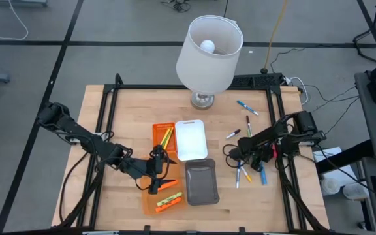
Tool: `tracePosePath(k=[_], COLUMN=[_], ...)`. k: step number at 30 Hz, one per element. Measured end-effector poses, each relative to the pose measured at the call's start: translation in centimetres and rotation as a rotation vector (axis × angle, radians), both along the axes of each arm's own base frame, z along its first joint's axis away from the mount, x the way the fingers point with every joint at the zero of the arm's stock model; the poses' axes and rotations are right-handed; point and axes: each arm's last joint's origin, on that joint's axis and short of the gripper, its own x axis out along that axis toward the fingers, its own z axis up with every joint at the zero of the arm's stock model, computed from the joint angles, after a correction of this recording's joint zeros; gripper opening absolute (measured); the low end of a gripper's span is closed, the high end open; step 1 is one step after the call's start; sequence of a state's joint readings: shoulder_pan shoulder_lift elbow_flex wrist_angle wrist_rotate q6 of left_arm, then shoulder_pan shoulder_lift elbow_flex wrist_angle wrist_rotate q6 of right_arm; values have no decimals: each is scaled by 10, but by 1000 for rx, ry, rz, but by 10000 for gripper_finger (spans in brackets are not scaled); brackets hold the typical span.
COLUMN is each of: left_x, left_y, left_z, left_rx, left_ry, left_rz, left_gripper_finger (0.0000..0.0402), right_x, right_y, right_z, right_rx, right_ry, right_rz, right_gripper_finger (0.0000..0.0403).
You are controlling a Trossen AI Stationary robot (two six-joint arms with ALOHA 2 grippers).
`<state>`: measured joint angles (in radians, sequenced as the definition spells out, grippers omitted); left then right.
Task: Pick & Place Markers
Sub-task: Put the bottom blue large highlighter pen into the transparent orange bin
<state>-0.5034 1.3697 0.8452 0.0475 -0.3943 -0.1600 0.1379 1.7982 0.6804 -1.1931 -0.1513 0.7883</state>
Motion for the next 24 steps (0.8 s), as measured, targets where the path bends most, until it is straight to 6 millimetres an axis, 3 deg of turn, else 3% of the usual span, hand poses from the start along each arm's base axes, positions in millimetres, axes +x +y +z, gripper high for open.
tracePosePath(k=[5,12,24], left_x=[0,0,0], left_y=[0,0,0], left_z=[0,0,0], left_rx=[0,0,0], left_ry=[-1,-1,-1], left_rz=[0,0,0], left_gripper_finger=[306,312,320], right_x=[0,0,10], right_y=[-1,4,5], right_z=[-3,-4,5], right_rx=[-23,89,-57], right_ry=[31,53,15], right_rz=[-82,-139,-94], right_gripper_finger=[0,0,0])
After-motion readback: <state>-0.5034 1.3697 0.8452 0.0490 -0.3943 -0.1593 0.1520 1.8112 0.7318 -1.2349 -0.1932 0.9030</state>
